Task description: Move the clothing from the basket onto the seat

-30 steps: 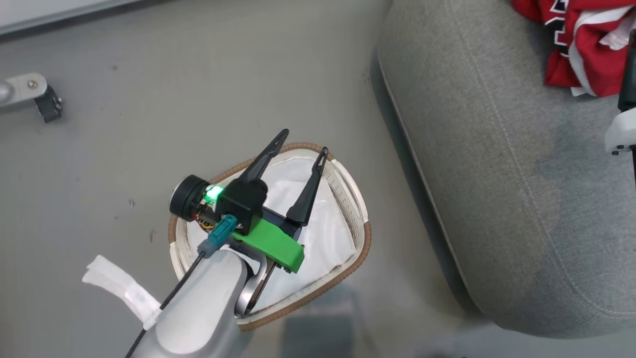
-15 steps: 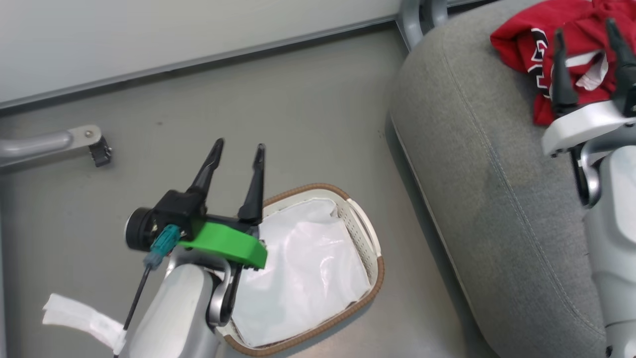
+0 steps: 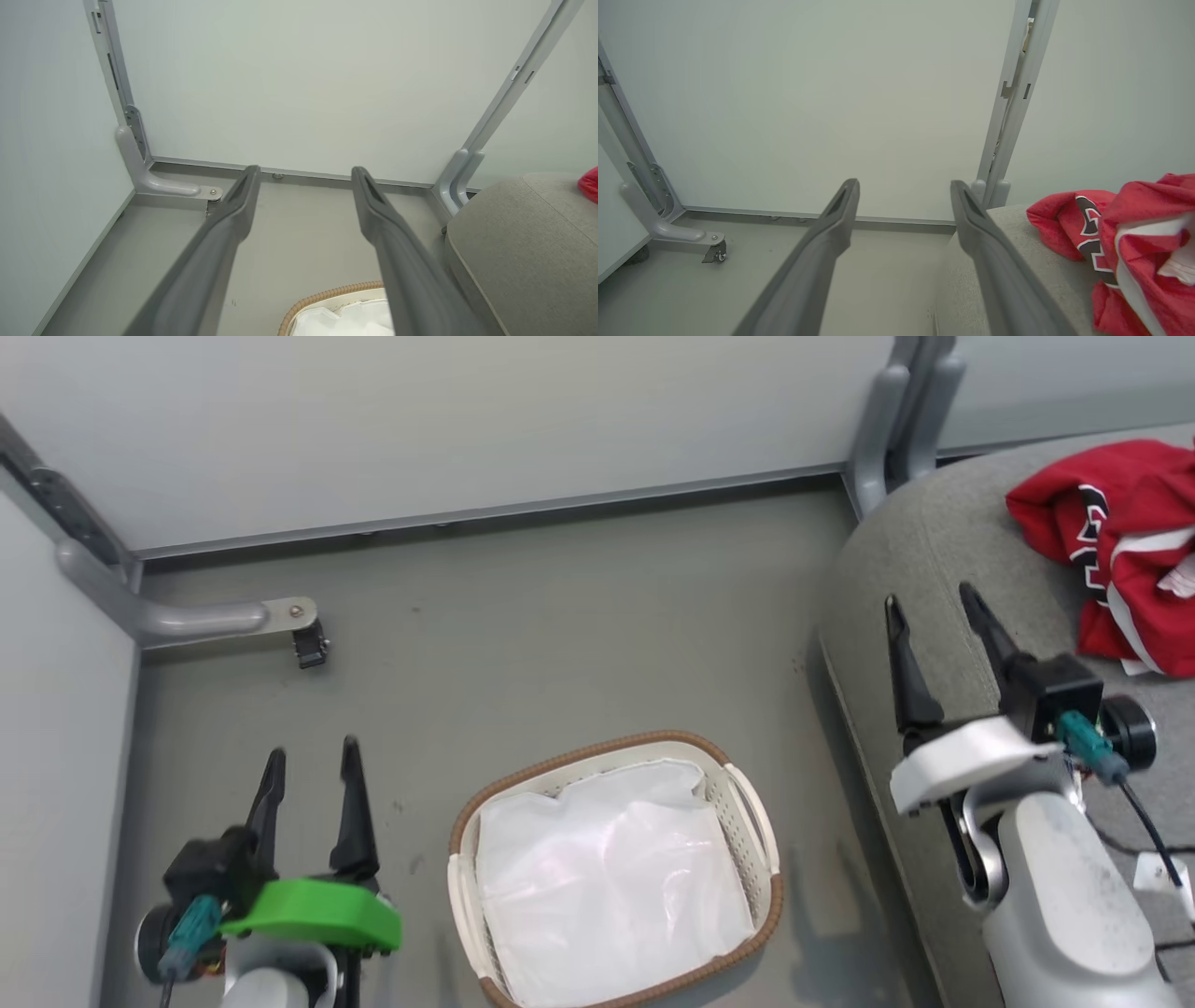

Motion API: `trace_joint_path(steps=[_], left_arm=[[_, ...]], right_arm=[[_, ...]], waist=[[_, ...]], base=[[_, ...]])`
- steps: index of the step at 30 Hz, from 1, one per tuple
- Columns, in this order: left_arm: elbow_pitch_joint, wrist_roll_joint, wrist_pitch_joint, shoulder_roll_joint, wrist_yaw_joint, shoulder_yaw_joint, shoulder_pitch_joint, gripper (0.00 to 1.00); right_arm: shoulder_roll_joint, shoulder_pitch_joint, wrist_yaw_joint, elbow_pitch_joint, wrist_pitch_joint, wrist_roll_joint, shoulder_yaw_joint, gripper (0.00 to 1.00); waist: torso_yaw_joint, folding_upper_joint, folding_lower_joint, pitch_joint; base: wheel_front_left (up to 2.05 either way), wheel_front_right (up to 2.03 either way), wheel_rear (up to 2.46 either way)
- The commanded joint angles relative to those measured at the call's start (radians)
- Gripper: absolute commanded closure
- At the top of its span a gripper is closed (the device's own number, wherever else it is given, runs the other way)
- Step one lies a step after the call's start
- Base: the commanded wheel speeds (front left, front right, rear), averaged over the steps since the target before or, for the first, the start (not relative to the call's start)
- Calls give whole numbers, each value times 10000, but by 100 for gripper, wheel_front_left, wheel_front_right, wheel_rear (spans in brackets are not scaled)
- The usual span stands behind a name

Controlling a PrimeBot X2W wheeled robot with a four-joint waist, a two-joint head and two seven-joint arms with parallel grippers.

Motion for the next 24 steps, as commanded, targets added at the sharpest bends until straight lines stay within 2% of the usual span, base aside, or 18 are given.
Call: trace_joint_path(steps=[1, 8, 13, 24], left_arm=[[-111, 44, 7, -21, -79, 154, 336, 0], [-377, 87, 7, -83, -319, 611, 1419, 0], [-426, -40, 7, -100, -386, 644, 1849, 0], [-411, -87, 7, -99, -300, 515, 2120, 0]], right_arm=[[4, 412, -15, -175, -19, 117, -65, 0], [84, 1918, -15, -836, -19, 963, -86, 0], [79, 2678, -15, -1101, -19, 927, -10, 0], [82, 3260, -15, -898, -19, 1119, 477, 0]], waist=[[363, 0, 1, -343], [553, 0, 1, -759], [479, 0, 1, -1052], [266, 0, 1, -1383]], base=[[0, 0, 0], [0, 0, 0], [0, 0, 0], [0, 0, 0]])
